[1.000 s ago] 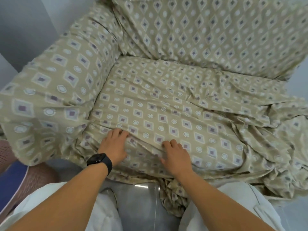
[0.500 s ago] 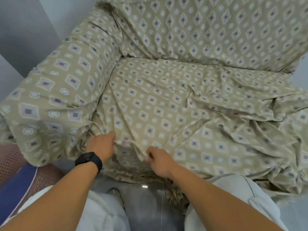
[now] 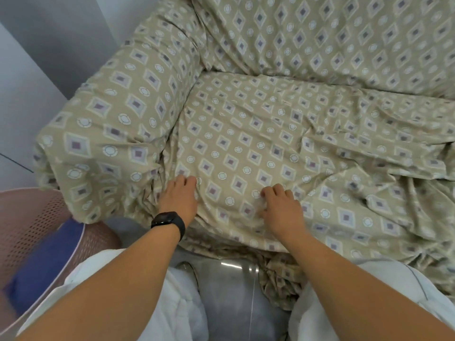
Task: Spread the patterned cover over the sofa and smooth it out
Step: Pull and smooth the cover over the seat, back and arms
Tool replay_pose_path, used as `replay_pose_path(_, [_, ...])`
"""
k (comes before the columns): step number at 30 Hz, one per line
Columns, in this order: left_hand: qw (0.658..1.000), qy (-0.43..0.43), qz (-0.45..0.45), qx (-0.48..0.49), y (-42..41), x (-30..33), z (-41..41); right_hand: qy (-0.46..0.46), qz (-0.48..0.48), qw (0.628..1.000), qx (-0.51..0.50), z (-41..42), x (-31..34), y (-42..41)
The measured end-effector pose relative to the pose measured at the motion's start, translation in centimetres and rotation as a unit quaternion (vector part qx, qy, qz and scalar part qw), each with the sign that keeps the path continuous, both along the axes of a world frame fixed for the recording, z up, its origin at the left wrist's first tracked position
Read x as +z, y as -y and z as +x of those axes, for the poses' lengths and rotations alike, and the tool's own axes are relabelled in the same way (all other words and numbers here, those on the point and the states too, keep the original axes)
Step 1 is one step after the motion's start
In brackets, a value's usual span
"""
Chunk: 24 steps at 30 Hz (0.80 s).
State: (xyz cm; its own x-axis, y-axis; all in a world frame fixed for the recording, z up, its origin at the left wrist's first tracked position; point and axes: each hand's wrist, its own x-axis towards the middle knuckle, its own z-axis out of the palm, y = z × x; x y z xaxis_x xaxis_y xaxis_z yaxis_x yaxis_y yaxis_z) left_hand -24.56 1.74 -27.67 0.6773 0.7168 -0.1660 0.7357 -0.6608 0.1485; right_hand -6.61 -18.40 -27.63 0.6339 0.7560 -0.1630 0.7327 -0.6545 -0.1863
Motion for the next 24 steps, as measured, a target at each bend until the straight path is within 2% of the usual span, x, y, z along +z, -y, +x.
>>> replay_pose_path(4, [1.0,-0.013,-0.004,-0.011,-1.1,-0.2,0.2,0.047,-0.045,0.997,0.031,0.2,0.2,-1.0])
replay_pose_path(6, [0.999,-0.036,-0.009,-0.017,-1.1,-0.1,0.4,0.034,-0.07,0.996,0.031,-0.2,0.4,-1.6])
replay_pose_path(7, [0.998,-0.054,-0.015,-0.021,-1.0,0.2,0.6,-0.001,-0.084,0.996,0.023,-0.4,0.7,-1.8])
replay_pose_path(9, [0.994,-0.101,-0.037,-0.027,-0.9,0.7,1.0,-0.129,-0.106,0.986,0.02,-0.7,0.8,-2.2])
replay_pose_path(11, [0.99,-0.128,-0.044,-0.031,-0.8,0.8,1.0,-0.265,-0.075,0.961,0.027,-1.2,0.6,-2.2])
replay_pose_path(12, [0.991,-0.129,-0.034,-0.029,-0.8,0.8,0.9,-0.298,-0.044,0.953,0.021,-1.5,0.4,-2.1])
replay_pose_path(14, [0.991,-0.13,-0.017,-0.024,-0.4,0.6,0.6,-0.305,0.004,0.952,0.0,-1.9,0.0,-1.7])
replay_pose_path(17, [0.992,-0.115,-0.042,-0.019,0.4,1.0,0.7,-0.294,0.041,0.955,-0.015,-2.0,0.3,-1.5])
replay_pose_path(24, [0.991,-0.008,-0.107,-0.083,4.5,3.3,3.6,-0.239,0.076,0.967,-0.034,-0.2,3.1,1.2])
